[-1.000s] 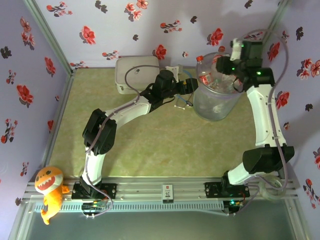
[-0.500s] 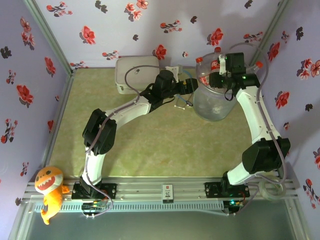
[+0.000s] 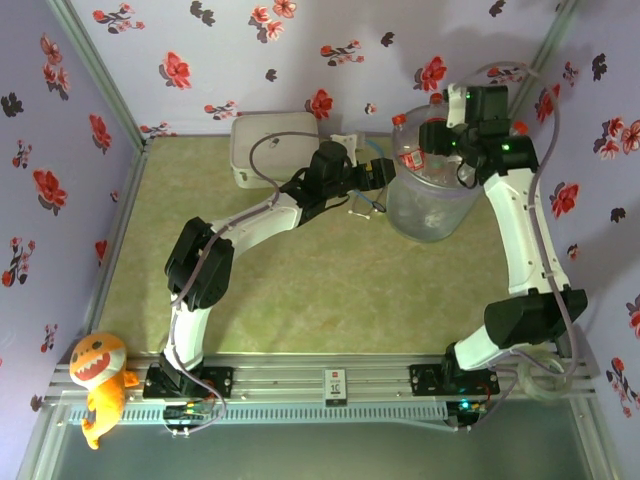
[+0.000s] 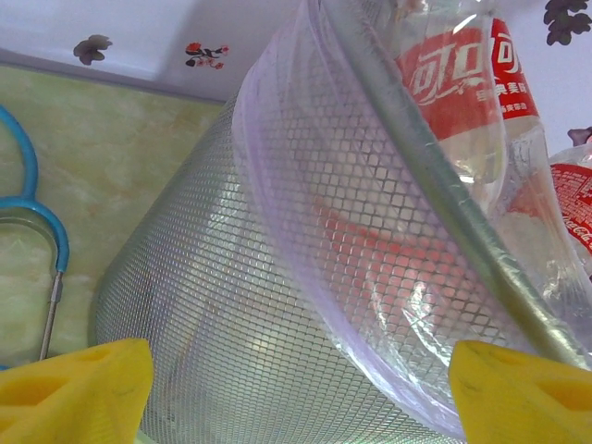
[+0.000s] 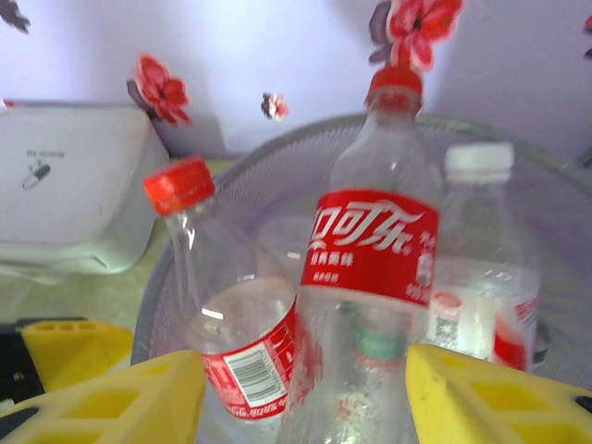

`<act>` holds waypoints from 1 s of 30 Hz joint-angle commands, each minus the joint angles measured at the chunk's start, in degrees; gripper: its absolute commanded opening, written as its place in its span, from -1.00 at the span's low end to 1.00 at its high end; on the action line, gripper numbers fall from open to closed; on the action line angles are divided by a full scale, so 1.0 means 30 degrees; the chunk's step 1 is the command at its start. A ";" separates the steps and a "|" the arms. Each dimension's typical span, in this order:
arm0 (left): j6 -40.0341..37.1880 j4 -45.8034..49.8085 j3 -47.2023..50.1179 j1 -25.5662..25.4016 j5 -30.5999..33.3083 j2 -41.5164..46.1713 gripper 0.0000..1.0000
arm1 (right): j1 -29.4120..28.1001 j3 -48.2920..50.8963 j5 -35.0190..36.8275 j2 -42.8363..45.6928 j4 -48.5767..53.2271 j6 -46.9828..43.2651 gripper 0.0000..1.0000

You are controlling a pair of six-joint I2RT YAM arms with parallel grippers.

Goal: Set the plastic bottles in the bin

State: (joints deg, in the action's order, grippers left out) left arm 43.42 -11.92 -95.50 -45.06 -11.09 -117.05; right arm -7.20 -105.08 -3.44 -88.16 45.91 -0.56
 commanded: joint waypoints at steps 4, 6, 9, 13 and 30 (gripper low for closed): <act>-0.0074 -0.0570 0.0316 0.0071 0.0153 0.0746 0.68 | 0.0584 0.0405 0.0033 0.1335 0.0640 0.0176 0.20; -0.0578 -0.0425 0.0509 0.0085 0.0222 0.1128 0.70 | 0.0614 0.1452 0.0160 0.2281 0.0322 0.0415 0.21; -0.1374 -0.0569 0.1228 0.0207 0.0397 0.2073 0.76 | 0.0614 0.3330 0.0125 0.3944 -0.0093 0.0866 0.24; -0.2900 -0.1190 0.2823 0.0475 0.0789 0.4113 0.99 | 0.0540 0.6362 0.0119 0.6631 -0.0552 0.1576 0.29; -0.7681 0.8108 1.4334 0.5039 0.9519 1.8344 0.99 | -0.0930 1.9596 0.2815 1.2826 -0.3573 0.4419 0.99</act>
State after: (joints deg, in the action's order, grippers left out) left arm 24.01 3.36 -57.08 -32.14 7.35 -66.28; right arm -9.32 -50.22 -0.62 -50.83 42.57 11.29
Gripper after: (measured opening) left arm 0.996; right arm 0.992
